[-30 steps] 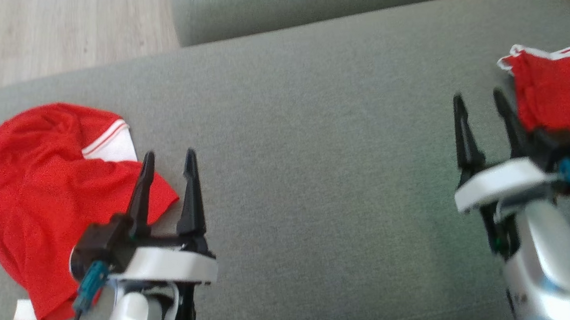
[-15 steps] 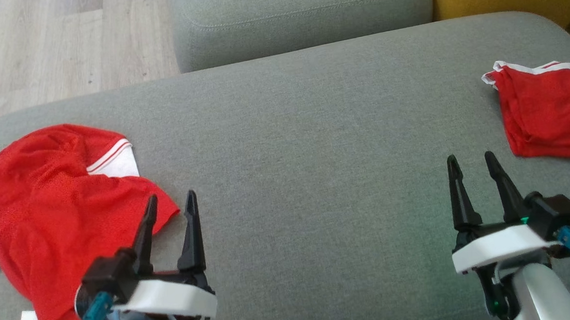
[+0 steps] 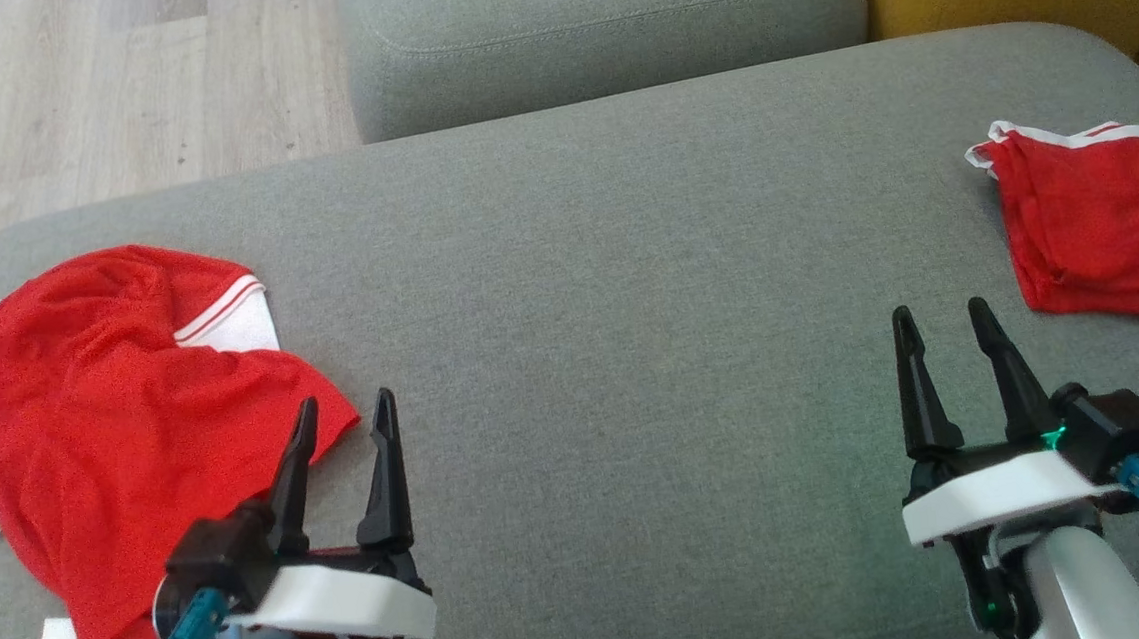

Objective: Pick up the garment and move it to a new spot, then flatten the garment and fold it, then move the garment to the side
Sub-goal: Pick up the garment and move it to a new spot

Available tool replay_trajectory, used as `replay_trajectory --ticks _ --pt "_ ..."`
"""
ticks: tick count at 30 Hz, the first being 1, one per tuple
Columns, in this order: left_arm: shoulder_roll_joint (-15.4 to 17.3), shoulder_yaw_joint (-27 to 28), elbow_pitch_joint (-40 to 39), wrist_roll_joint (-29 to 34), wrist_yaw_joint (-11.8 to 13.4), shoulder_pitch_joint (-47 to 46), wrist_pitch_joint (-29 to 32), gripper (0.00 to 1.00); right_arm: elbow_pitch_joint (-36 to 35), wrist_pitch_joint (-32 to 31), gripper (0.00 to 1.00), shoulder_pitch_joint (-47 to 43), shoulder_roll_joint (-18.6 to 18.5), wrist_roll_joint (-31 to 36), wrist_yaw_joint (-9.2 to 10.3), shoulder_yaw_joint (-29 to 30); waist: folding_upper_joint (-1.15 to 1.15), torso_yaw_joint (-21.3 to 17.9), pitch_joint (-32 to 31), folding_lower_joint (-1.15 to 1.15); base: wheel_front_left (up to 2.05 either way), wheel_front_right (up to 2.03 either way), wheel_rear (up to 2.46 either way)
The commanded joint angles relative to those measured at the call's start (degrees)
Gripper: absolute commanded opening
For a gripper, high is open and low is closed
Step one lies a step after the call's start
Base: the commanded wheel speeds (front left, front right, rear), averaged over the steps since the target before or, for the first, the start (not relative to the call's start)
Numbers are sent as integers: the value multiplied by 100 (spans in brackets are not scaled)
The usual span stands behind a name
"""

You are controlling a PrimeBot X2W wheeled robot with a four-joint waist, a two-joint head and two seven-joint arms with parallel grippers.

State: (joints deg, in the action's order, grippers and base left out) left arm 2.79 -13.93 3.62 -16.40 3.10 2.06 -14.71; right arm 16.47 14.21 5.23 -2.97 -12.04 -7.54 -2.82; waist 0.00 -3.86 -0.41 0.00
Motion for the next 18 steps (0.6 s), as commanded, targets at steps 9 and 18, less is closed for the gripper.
replay_trajectory --ticks 9,18 --pt "9 171 -228 -27 24 -266 -29 100 -177 78 100 102 9 -29 5 -140 0 35 -22 0 0 0 0" --pt "9 177 -205 -80 85 -314 -29 100 -135 78 100 -3 9 13 5 -146 0 434 -48 0 0 0 0"
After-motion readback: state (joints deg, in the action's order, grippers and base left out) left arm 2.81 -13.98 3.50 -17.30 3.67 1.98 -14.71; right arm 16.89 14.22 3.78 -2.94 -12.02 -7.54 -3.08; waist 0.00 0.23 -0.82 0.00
